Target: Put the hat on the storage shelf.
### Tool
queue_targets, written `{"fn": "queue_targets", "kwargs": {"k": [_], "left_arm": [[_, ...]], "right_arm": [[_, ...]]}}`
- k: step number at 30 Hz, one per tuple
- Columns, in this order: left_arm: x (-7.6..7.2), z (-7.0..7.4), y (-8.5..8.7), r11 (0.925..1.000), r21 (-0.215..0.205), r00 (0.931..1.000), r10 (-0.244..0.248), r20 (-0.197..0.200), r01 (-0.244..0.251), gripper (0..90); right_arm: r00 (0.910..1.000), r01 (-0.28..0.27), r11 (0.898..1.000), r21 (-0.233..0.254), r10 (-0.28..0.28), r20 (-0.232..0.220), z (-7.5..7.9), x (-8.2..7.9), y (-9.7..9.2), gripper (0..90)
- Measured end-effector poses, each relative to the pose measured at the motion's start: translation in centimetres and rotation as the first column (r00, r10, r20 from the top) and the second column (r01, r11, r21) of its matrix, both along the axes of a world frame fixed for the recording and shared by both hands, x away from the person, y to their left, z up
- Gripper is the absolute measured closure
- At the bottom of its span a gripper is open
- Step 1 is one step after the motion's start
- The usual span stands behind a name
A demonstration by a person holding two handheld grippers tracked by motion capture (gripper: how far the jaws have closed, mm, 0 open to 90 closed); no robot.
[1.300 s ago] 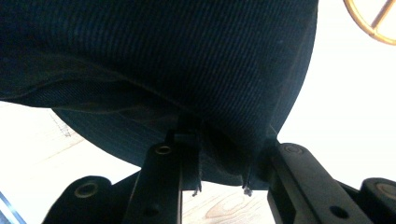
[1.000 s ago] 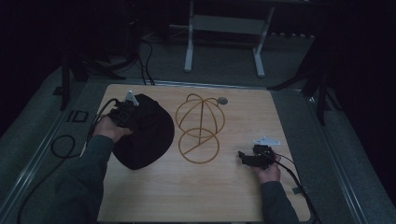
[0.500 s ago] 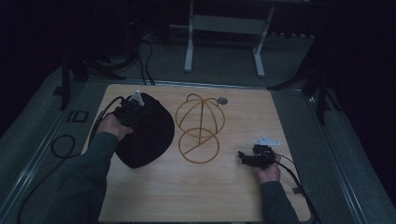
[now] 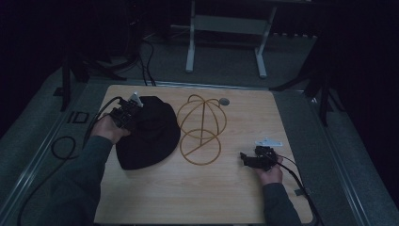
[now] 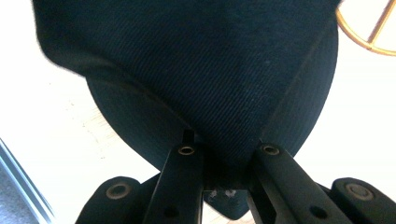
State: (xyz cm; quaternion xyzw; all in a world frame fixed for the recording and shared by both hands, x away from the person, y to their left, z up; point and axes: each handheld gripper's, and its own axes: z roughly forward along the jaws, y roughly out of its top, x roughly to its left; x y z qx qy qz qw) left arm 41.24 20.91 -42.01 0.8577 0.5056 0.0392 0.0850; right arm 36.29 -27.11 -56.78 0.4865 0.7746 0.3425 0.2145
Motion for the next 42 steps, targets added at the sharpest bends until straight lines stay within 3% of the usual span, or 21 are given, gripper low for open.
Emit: {"fn": "queue_targets", "kwargs": {"k": [7,10,16,26,36,42], "left_arm": [[-0.5,0.4,0.5,0.9994,-0.019,0.9996,-0.027,-0.001,0.027,86.5],[-0.8,0.6,0.7,0.9996,-0.024,0.9998,-0.017,0.004,0.017,86.5],[-1.1,1.3,0.9,0.9996,-0.005,0.9995,-0.027,0.017,0.027,86.5],[-1.9,2.2,1.2,0.9979,-0.053,0.9975,-0.033,0.062,0.036,86.4],[-2.5,2.6,1.6,0.9969,-0.054,0.9937,-0.052,0.1,0.057,86.4],[-2.9,3.2,2.2,0.9938,-0.083,0.9891,-0.063,0.133,0.074,86.4]], "right_arm": [[1.0,0.0,1.0,0.0,0.0,0.0,0.0,0.0,0.0,19.3],[1.0,0.0,1.0,0.001,0.0,0.0,0.0,0.0,0.0,19.3],[1.0,0.0,1.0,0.001,0.0,0.0,0.0,0.0,0.0,19.3],[1.0,0.0,1.0,0.0,0.0,0.0,0.0,0.0,0.0,19.3],[1.0,0.0,1.0,0.0,0.0,0.0,0.0,0.0,0.0,19.3],[1.0,0.0,1.0,0.001,0.0,0.0,0.0,0.0,0.0,19.3]]}}
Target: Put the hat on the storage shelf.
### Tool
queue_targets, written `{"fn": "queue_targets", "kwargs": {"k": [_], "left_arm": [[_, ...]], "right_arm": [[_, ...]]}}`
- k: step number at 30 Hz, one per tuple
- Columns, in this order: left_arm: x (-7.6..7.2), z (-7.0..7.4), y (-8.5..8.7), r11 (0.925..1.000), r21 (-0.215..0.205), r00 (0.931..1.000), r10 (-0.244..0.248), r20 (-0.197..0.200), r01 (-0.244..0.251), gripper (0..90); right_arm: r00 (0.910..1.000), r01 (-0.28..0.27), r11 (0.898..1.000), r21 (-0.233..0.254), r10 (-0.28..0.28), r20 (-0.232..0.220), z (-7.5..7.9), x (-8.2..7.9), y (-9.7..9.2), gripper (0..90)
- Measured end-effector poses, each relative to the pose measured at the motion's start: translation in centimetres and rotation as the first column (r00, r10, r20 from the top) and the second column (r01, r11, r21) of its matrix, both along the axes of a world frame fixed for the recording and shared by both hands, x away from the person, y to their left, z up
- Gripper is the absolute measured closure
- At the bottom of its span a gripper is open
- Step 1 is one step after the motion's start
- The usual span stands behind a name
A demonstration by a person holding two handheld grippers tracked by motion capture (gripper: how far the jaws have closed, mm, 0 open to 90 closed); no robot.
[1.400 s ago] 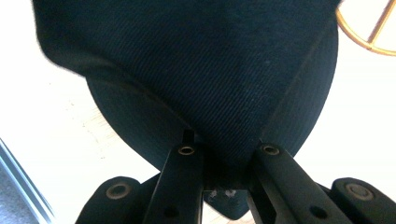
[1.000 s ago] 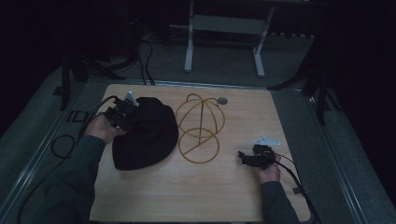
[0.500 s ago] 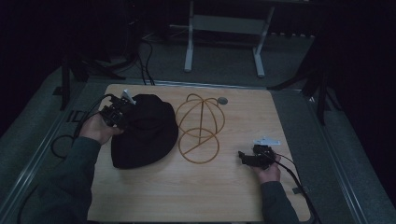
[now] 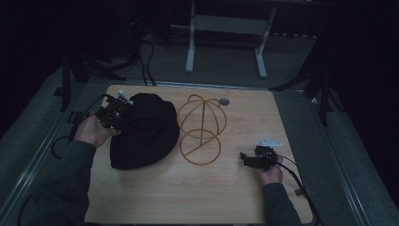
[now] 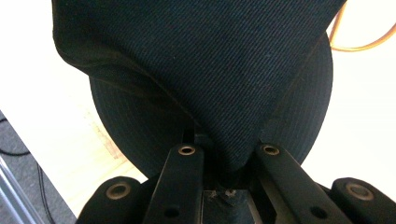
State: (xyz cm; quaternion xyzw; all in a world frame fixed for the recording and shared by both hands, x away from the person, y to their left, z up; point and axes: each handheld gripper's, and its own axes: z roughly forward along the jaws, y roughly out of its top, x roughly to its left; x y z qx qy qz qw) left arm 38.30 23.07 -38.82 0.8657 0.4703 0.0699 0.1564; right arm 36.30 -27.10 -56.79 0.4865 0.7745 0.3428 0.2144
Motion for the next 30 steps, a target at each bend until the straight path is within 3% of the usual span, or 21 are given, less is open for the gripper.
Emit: {"fn": "queue_targets", "kwargs": {"k": [13,30], "left_arm": [[-0.6,1.0,0.7,0.9994,-0.035,0.9991,-0.004,0.042,0.006,86.4],[-1.2,2.3,1.5,0.9962,-0.069,0.9949,-0.047,0.09,0.053,86.3]], "right_arm": [[1.0,0.001,1.0,0.001,-0.001,0.0,0.0,0.0,0.0,19.3],[1.0,0.001,1.0,0.001,-0.001,-0.001,0.0,0.0,0.0,19.3]]}}
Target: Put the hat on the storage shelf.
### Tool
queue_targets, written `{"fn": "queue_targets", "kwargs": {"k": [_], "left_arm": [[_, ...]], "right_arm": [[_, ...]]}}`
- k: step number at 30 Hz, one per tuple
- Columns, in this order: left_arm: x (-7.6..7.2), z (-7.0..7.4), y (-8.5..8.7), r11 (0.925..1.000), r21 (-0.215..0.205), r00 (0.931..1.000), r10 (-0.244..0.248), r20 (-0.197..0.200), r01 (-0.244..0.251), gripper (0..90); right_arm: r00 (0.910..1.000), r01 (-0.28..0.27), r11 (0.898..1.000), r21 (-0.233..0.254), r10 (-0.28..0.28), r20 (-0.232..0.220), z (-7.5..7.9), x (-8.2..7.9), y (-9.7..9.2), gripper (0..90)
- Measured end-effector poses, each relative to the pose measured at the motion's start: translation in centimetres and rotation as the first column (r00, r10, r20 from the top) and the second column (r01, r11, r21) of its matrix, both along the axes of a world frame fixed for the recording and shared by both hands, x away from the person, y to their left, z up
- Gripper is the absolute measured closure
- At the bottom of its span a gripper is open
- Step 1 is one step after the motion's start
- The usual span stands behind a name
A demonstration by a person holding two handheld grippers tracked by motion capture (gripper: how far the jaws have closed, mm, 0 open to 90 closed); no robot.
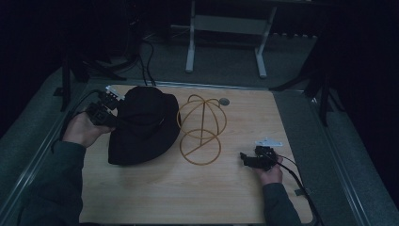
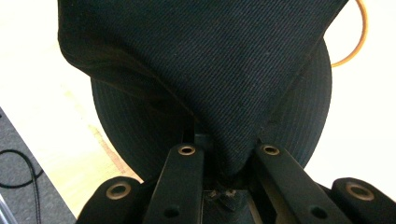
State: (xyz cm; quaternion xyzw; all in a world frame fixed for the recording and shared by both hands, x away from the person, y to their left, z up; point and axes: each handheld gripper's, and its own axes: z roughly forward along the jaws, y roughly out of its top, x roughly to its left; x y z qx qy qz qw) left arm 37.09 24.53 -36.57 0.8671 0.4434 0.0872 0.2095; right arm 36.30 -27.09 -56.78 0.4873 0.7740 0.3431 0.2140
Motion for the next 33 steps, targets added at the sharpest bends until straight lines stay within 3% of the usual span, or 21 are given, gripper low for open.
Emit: {"fn": "queue_targets", "kwargs": {"k": [15,33], "left_arm": [[-0.5,0.7,0.4,0.999,-0.023,0.998,-0.037,0.052,0.039,86.3],[-1.0,2.0,0.8,0.9969,-0.017,0.9916,-0.075,0.105,0.077,86.4]], "right_arm": [[1.0,0.001,1.0,0.001,-0.001,-0.001,0.0,0.0,0.0,19.3],[1.0,0.001,1.0,0.001,-0.001,-0.001,0.0,0.0,0.0,19.3]]}}
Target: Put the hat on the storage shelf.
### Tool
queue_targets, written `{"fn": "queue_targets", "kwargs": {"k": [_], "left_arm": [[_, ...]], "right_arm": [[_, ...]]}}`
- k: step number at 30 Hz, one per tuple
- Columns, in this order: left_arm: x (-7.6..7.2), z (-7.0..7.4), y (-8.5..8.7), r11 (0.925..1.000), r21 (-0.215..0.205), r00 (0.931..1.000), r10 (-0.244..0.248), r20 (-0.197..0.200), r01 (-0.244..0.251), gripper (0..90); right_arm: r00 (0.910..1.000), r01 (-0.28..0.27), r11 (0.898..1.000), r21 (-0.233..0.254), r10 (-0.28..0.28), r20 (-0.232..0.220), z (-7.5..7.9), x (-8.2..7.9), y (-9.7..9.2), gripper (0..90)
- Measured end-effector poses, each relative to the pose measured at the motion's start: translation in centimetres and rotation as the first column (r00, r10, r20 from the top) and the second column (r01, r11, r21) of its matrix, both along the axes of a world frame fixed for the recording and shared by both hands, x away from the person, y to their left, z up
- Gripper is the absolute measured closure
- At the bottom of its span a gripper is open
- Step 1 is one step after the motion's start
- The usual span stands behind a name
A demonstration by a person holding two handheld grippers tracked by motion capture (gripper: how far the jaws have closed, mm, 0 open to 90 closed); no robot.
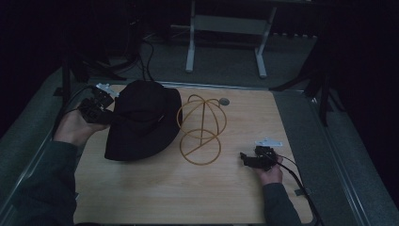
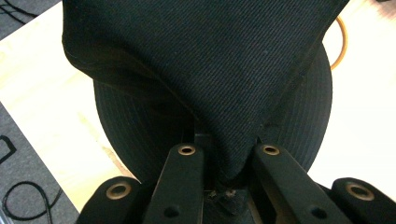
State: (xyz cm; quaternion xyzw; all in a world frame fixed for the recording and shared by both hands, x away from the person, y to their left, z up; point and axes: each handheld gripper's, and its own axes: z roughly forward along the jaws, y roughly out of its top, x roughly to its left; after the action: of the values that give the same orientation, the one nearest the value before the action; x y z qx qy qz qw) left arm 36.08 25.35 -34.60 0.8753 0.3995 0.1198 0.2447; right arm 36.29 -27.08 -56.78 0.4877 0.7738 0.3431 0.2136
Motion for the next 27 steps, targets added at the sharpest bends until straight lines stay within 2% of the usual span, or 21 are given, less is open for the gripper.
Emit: {"fn": "queue_targets", "kwargs": {"k": [12,20,27], "left_arm": [[-0.3,0.6,0.9,0.9996,-0.026,1.0,0.007,0.006,-0.007,86.4],[-0.6,1.3,1.3,0.9998,-0.018,0.9994,0.014,0.031,-0.013,86.4],[-0.6,1.8,1.5,0.9991,-0.037,0.9991,0.02,0.037,-0.019,86.4]], "right_arm": [[1.0,0.0,1.0,0.001,0.0,0.0,0.0,0.0,0.0,19.3],[1.0,0.001,1.0,0.0,-0.001,0.0,0.0,0.0,0.0,19.3],[1.0,0.0,1.0,0.0,0.0,-0.002,0.0,0.0,0.0,19.3]]}}
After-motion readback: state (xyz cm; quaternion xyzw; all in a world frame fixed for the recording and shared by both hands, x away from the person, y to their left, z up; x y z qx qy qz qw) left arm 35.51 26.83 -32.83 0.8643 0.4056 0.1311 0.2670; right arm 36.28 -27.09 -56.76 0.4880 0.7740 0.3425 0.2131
